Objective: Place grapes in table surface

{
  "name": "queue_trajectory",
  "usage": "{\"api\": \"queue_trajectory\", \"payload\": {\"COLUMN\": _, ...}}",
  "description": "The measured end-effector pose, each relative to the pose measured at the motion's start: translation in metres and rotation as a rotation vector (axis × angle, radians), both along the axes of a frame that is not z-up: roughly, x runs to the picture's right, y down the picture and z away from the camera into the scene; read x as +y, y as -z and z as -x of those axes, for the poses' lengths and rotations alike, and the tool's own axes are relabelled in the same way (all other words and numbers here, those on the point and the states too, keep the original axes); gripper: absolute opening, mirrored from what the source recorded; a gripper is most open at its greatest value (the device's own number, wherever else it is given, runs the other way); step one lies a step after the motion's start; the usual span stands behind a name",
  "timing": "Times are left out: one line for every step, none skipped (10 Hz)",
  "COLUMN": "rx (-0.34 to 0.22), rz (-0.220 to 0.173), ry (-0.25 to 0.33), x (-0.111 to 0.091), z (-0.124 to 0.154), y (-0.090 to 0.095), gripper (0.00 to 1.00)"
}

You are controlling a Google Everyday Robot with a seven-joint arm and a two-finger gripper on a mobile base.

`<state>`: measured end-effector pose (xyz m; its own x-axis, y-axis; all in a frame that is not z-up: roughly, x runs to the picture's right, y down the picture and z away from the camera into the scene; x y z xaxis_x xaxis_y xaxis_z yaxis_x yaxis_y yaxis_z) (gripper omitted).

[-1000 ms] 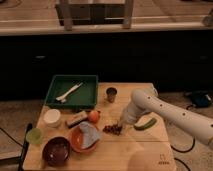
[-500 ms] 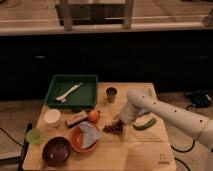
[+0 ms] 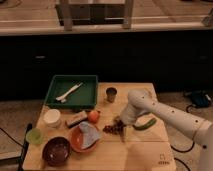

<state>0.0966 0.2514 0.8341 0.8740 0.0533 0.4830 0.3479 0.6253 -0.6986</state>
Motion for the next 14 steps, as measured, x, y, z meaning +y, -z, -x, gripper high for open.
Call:
{"api": "queue_trajectory", "payload": {"rx": 0.000, "rz": -0.001, "ry": 0.002, "x": -0.001, "z": 0.000, "y": 0.000, "gripper": 0.69}}
{"api": "queue_trajectory", "payload": {"rx": 0.000, "rz": -0.002, "ry": 0.003, "x": -0.001, "z": 0.000, "y": 0.000, "gripper": 0.60}}
{"api": "queue_trajectory", "payload": {"rx": 0.001, "rz": -0.003, "ry": 0.003, "x": -0.002, "z": 0.000, "y": 0.000, "gripper": 0.48}}
{"api": "queue_trajectory", "payload": {"rx": 0.001, "rz": -0.004, "ry": 0.002, "x": -0.003, "z": 0.000, "y": 0.001, "gripper": 0.42}}
{"api": "queue_trajectory", "payload": {"rx": -0.002, "rz": -0.007, "ry": -0.001, "x": -0.008, "z": 0.000, "y": 0.002, "gripper": 0.25}}
{"api": "queue_trajectory", "payload": {"rx": -0.002, "rz": -0.006, "ry": 0.000, "x": -0.008, "z": 0.000, "y": 0.003, "gripper": 0.21}}
{"api": "queue_trajectory", "payload": {"rx": -0.004, "rz": -0.001, "ry": 0.005, "x": -0.007, "z": -0.001, "y": 0.006, "gripper": 0.11}}
{"api": "queue_trajectory", "payload": {"rx": 0.001, "rz": 0.003, "ry": 0.008, "x": -0.006, "z": -0.004, "y": 0.006, "gripper": 0.01}}
{"api": "queue_trajectory", "payload": {"rx": 0.002, "rz": 0.003, "ry": 0.008, "x": -0.006, "z": -0.005, "y": 0.006, "gripper": 0.00}}
{"api": "queue_trajectory", "payload": {"rx": 0.002, "rz": 0.003, "ry": 0.008, "x": -0.006, "z": -0.005, "y": 0.006, "gripper": 0.00}}
{"api": "queue_trajectory", "payload": {"rx": 0.001, "rz": 0.001, "ry": 0.017, "x": -0.009, "z": -0.003, "y": 0.008, "gripper": 0.00}}
{"api": "queue_trajectory", "payload": {"rx": -0.002, "rz": -0.002, "ry": 0.016, "x": -0.014, "z": 0.000, "y": 0.013, "gripper": 0.00}}
{"api": "queue_trajectory", "payload": {"rx": -0.005, "rz": -0.005, "ry": 0.019, "x": -0.019, "z": 0.003, "y": 0.016, "gripper": 0.00}}
{"api": "queue_trajectory", "payload": {"rx": -0.006, "rz": -0.013, "ry": 0.021, "x": -0.024, "z": 0.005, "y": 0.020, "gripper": 0.00}}
